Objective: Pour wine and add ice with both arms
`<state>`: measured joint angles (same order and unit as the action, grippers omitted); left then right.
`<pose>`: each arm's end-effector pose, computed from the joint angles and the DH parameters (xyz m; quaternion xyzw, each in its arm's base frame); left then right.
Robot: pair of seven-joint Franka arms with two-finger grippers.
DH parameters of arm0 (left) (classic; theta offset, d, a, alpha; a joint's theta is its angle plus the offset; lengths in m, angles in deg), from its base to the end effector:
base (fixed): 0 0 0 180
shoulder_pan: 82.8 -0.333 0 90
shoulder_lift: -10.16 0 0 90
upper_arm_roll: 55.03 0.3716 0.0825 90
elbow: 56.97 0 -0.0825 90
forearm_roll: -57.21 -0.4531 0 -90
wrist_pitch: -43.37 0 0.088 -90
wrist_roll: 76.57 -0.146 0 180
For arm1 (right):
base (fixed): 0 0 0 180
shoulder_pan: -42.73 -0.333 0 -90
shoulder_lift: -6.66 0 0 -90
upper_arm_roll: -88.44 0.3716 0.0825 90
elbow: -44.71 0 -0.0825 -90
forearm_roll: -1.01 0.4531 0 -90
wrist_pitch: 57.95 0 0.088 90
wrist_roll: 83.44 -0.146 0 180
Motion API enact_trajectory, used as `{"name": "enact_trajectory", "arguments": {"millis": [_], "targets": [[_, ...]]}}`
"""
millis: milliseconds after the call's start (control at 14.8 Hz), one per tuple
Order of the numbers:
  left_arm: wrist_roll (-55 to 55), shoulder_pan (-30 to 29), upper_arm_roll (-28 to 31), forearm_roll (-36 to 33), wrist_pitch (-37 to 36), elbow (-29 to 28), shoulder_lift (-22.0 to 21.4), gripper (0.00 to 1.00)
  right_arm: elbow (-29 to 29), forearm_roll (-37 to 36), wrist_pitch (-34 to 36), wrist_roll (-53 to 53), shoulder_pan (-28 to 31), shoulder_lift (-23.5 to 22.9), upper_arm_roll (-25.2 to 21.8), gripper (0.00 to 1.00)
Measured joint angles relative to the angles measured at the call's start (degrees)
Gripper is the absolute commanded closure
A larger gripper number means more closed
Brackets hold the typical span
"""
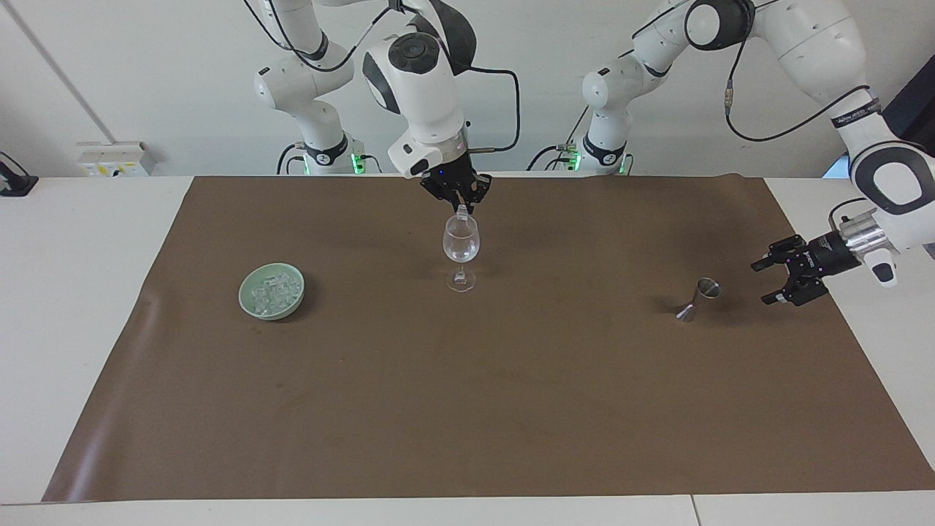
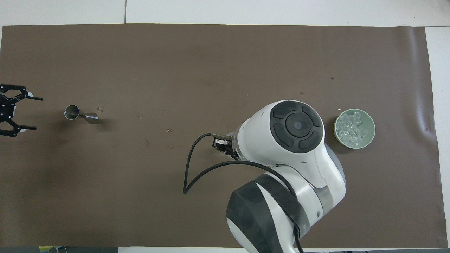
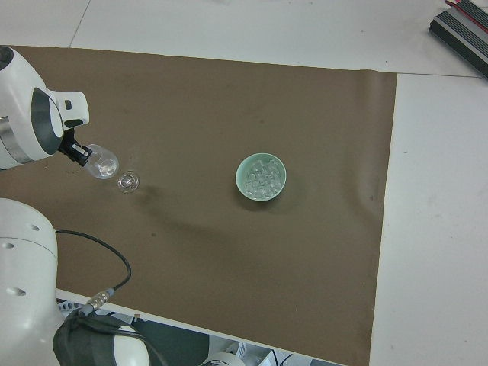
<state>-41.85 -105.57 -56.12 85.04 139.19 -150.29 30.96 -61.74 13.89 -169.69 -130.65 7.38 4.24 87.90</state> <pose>0.6741 0.2008 0.3898 0.8144 0.5073 -0.1801 0.2166 0.5202 0.3897 0.4933 -0.9834 0.1460 0.0501 0.0956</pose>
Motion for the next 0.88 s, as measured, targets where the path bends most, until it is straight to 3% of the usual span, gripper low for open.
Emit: {"name": "enact_trajectory", "arguments": {"millis": [203,271,339,542,610,746,881], "targets": [[0.0,5.39,-0.33,-6.71,-0.05,0.11,-4.61,0.0,-0.86,0.02,-1.93,0.0,0.0,0.25,-0.02,0.7],[0.0,7.54,-0.4,-9.44,-0.1,0.12,-6.11,0.0,-0.94,0.03,-2.4,0.0,0.0,0.28,-0.03,0.65],[0.0,9.9,-0.47,-12.55,-0.18,0.11,-7.61,0.0,-0.98,0.12,-2.79,-0.01,0.0,0.3,-0.05,0.53],[-5.33,15.92,-0.61,-18.38,-1.87,-0.47,-11.67,0.0,-1.02,1.2,-3.57,-0.01,0.0,0.32,-0.15,0.39],[-8.84,17.51,-0.65,-20.03,-2.34,-1.29,-13.03,0.0,-1.02,1.39,-3.7,-0.01,0.0,0.32,-0.19,0.3],[-15.01,19.26,-0.67,-21.15,-2.37,-3.69,-15.86,0.01,-0.84,1.42,-4.17,-0.01,0.04,0.33,-0.37,0.0],[-21.49,20.28,-0.68,-21.25,-2.37,-5.74,-18.43,0.0,-0.37,1.31,-4.18,-0.01,0.42,0.38,-0.7,0.0]]}}
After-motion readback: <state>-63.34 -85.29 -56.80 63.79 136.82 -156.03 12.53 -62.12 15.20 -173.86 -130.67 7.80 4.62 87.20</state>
